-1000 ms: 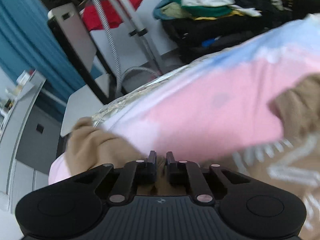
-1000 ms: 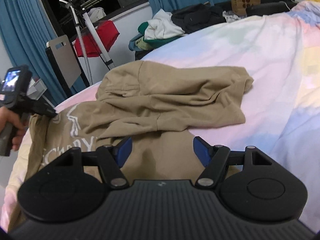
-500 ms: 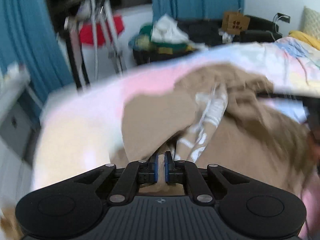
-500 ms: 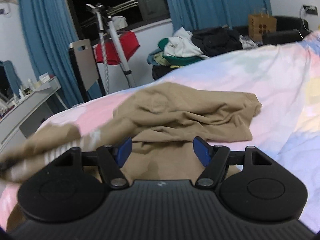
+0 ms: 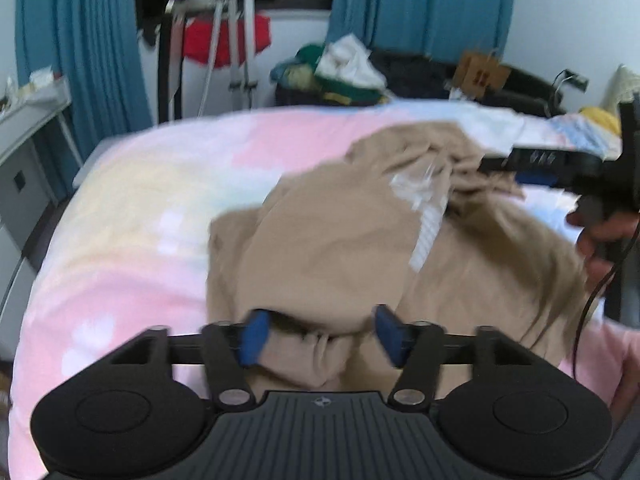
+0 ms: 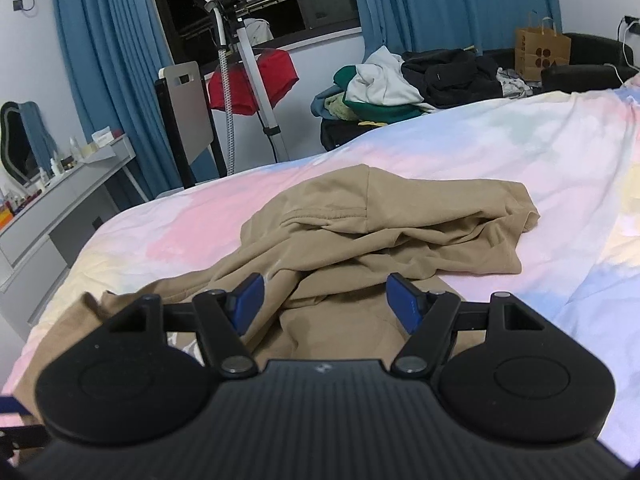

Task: Fold clothes

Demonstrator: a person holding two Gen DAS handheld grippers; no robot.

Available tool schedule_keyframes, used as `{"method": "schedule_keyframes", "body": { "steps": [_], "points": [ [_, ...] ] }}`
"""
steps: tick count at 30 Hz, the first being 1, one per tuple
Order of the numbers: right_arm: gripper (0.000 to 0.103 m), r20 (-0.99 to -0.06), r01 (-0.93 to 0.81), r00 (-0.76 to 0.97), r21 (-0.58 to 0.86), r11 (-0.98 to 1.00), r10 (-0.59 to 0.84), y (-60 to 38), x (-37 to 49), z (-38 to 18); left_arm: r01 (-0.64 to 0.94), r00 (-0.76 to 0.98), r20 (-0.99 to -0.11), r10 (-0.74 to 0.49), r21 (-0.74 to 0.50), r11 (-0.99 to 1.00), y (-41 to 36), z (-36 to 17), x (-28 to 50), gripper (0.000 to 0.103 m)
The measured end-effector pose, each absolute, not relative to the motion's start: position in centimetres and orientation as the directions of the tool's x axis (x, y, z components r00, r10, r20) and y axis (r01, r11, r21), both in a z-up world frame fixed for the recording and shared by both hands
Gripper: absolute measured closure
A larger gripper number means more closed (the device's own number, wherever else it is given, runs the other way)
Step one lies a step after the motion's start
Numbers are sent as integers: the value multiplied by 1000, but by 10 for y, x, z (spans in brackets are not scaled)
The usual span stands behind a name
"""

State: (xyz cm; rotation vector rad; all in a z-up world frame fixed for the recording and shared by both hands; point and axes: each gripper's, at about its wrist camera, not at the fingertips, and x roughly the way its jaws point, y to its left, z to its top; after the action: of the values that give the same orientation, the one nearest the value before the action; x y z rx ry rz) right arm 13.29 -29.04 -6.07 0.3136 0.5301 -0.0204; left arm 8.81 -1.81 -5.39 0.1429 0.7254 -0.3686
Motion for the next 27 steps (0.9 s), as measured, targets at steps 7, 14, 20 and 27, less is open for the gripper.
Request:
{"method": "schedule_keyframes", "body": {
  "steps": [7,14,20,27],
  "points": [
    [33,-512,99,855,322,942,85,-296,136,-68,391,765,-614,-194,204,897,-77,-78,111,26],
    [33,-524,102,846,339,935,98,-296,138,-74,339,811,-557,-179,197,920,-65,-96,121,85],
    [33,-516,93,852,317,944,89,-289,136,-70,75,875,-434,-216,-320,944,34,-56,119,91],
    [33,-513,92,854,313,945,87,-284,136,-67,-312,797,-605,-1,-413,855,107,-77,127,89]
  ]
}}
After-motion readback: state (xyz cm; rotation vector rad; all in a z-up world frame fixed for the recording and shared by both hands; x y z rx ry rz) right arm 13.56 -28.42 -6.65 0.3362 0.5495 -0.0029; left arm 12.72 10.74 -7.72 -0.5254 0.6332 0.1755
